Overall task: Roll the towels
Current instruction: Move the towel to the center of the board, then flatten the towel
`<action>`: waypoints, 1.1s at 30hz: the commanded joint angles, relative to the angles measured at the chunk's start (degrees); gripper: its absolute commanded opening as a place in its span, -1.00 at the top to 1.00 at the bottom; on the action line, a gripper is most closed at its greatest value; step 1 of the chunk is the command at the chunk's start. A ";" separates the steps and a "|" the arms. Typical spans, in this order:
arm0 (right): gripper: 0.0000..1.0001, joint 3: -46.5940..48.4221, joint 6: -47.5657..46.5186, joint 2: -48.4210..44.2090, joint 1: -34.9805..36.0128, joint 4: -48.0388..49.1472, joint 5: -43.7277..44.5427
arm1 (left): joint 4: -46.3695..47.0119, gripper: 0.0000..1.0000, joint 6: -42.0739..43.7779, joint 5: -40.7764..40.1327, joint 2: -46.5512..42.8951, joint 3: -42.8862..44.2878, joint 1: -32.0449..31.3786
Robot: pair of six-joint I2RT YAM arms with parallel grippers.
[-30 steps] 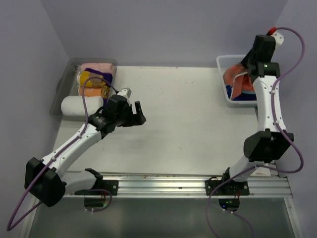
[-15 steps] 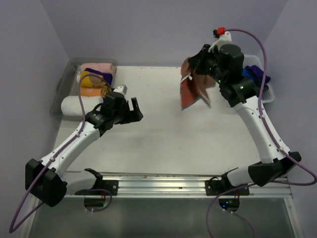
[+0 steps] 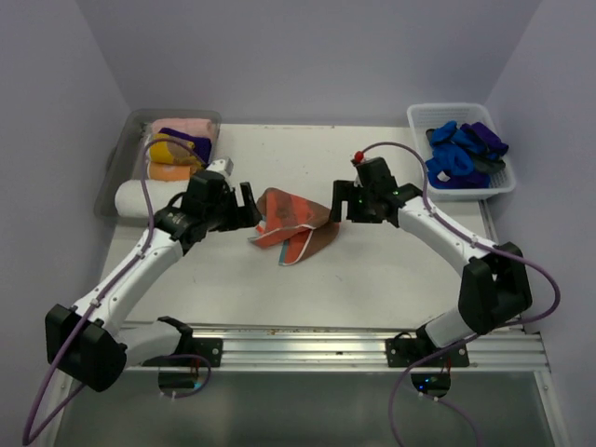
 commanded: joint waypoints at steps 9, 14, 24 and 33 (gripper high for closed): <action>-0.69 -12.85 3.70 -10.88 -2.00 4.91 -1.08 | 13.98 -0.56 -12.72 1.28 7.42 -13.45 2.13; -0.68 -14.44 3.53 -13.60 -1.91 3.60 -1.17 | 26.10 -0.52 -18.61 3.57 10.16 -18.02 2.39; -0.77 -18.41 11.42 -14.33 14.13 6.67 10.49 | 27.97 0.61 -18.27 2.61 23.16 -12.68 2.57; -0.89 -11.11 18.11 0.88 25.86 15.44 20.01 | 21.73 1.00 -15.46 -0.03 16.85 -9.16 3.18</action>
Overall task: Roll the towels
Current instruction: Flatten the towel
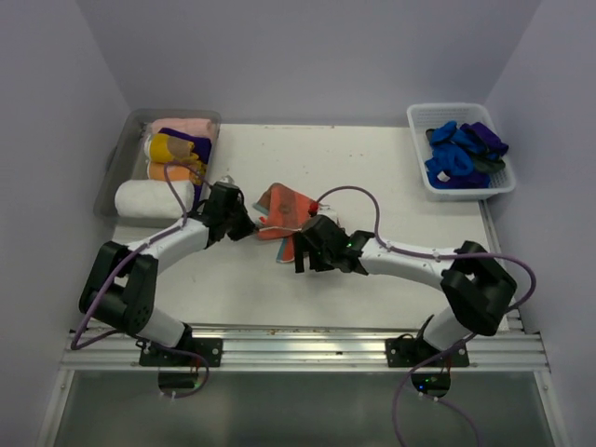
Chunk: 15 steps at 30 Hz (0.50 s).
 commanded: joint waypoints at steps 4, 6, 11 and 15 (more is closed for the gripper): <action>-0.86 6.52 5.64 7.58 2.63 9.63 7.96 | -3.42 1.00 2.87 -1.36 -5.10 4.27 1.02; -0.84 8.01 6.35 10.04 2.63 10.78 9.10 | -3.51 1.00 3.04 -1.36 -5.81 4.19 1.02; -0.66 12.66 7.93 17.06 2.72 9.64 11.56 | -3.95 1.00 3.40 -0.48 -5.99 4.54 1.11; -0.20 13.73 9.60 19.98 2.90 7.62 13.93 | -4.30 1.00 3.31 0.04 -6.34 4.71 1.37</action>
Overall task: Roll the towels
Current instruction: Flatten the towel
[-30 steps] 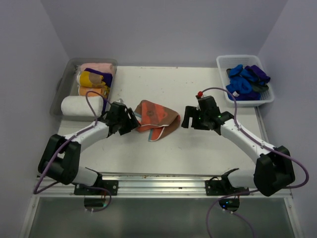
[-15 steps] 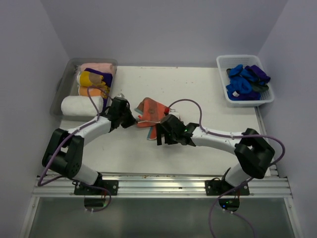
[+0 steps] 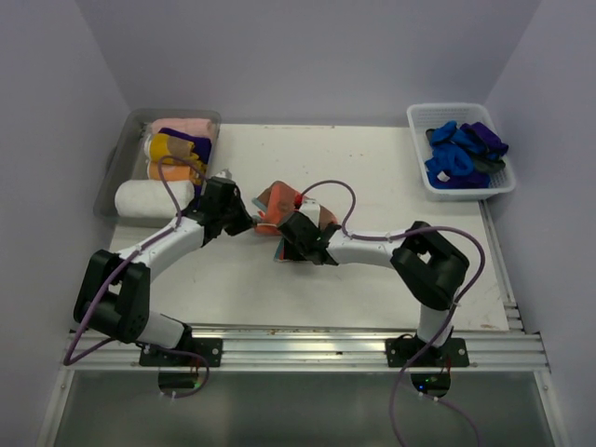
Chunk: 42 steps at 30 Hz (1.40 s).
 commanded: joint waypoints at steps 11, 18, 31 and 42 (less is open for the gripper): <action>1.00 -8.55 -4.56 -14.47 -11.84 -3.98 8.84 | -2.43 1.00 3.93 4.48 -3.44 6.77 5.93; 1.00 6.10 -17.22 -20.81 -28.30 -9.25 9.36 | -4.18 1.00 7.27 9.31 0.42 22.07 11.03; 1.00 -17.91 -13.91 -48.09 -30.24 -14.96 19.75 | -9.71 1.00 15.44 18.10 -14.32 6.32 20.18; -0.11 -25.87 -2.12 -47.46 -30.24 -22.27 -3.71 | -6.65 1.00 10.27 18.20 -27.25 -23.70 20.09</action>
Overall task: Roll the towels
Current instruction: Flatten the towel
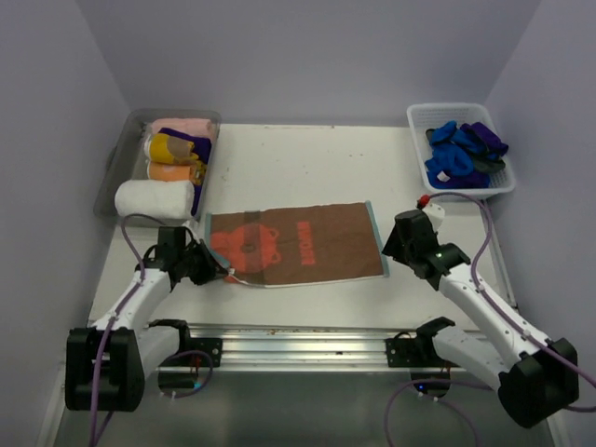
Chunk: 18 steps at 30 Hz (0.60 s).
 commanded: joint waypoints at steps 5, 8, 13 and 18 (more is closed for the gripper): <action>-0.18 -2.62 8.23 12.61 0.16 4.11 -12.49 | -1.86 -0.34 -2.98 -6.98 -6.19 2.03 0.20; -0.18 -5.08 9.38 13.05 0.16 6.57 -12.94 | -5.02 -0.44 -5.79 -11.63 -8.64 2.64 0.21; -0.17 -5.87 9.39 14.81 0.16 8.50 -13.20 | -10.99 -0.05 -12.38 -21.04 -12.08 2.29 0.20; -0.17 -5.70 9.12 15.78 0.16 9.21 -13.37 | -12.32 0.06 -14.77 -22.81 -10.95 1.33 0.20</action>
